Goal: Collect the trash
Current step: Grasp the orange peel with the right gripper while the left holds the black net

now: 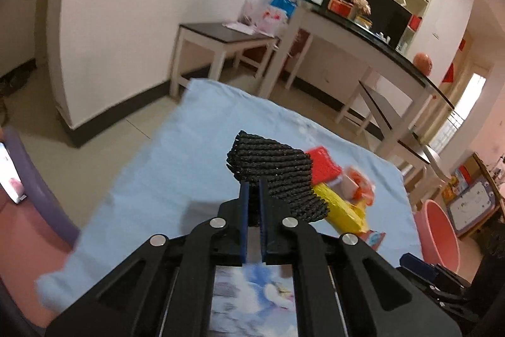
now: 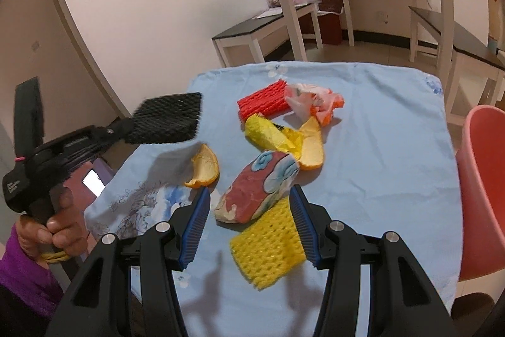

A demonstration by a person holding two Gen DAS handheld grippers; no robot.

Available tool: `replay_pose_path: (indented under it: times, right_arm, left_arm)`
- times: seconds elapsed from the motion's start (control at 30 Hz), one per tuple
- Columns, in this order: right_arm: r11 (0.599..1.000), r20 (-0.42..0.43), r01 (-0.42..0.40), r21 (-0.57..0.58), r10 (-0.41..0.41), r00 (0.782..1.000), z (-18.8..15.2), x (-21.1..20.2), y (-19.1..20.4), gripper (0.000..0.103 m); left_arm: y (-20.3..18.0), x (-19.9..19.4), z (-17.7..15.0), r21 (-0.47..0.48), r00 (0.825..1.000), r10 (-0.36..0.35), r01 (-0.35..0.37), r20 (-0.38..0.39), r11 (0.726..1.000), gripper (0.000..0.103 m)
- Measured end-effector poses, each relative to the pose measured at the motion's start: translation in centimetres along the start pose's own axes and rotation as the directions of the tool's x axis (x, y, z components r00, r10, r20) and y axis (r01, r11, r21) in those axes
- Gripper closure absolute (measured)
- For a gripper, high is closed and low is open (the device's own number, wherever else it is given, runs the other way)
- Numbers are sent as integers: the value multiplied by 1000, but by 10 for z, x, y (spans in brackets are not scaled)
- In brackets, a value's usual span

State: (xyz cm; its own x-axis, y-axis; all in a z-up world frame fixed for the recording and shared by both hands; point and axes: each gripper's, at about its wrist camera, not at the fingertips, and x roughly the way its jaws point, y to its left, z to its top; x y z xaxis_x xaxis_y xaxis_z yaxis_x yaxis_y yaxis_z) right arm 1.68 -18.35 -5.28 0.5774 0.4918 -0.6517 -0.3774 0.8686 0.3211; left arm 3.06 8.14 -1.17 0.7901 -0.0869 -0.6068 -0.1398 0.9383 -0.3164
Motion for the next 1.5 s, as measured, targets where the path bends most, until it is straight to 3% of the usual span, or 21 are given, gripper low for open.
replay_pose_path:
  times: [0.23,0.43,0.57,0.9,1.17,1.3,1.5]
  right_arm:
    - [994,-46,-75,-77,72,996,12,26,39,51]
    - [992,-87,-46,-118,35,996,32,58,59,56]
    - [991,-141,-5,-136,-14,990,39,86,61,72]
    - [988,-231,8,-153,-44,972,47,133,57,73]
    - [984,-249,14,-178,-58,967,47,152,58,72]
    - [979,-233,9,-206,-58,971,44,152,68,93]
    - [985,-177,-8,-171,-23,984,40,124,73,99]
  left_arm:
    - [26,-3,2,-21,1000,21,-21,-12,1000,98]
    - [39,-3,-7,-14,1000,1,-1,-27,1000,98]
    - [47,-3,-8,-29,999,-16,15,-38,999,98]
    - [59,-2,-8,-16,998,-43,42,-40,999,98]
    - [59,0,-9,-3,997,-53,53,-54,999,98]
    - [59,-3,-9,-2,997,-57,57,-50,998,98]
    - [57,-7,-6,7,998,-57,57,-37,998,98]
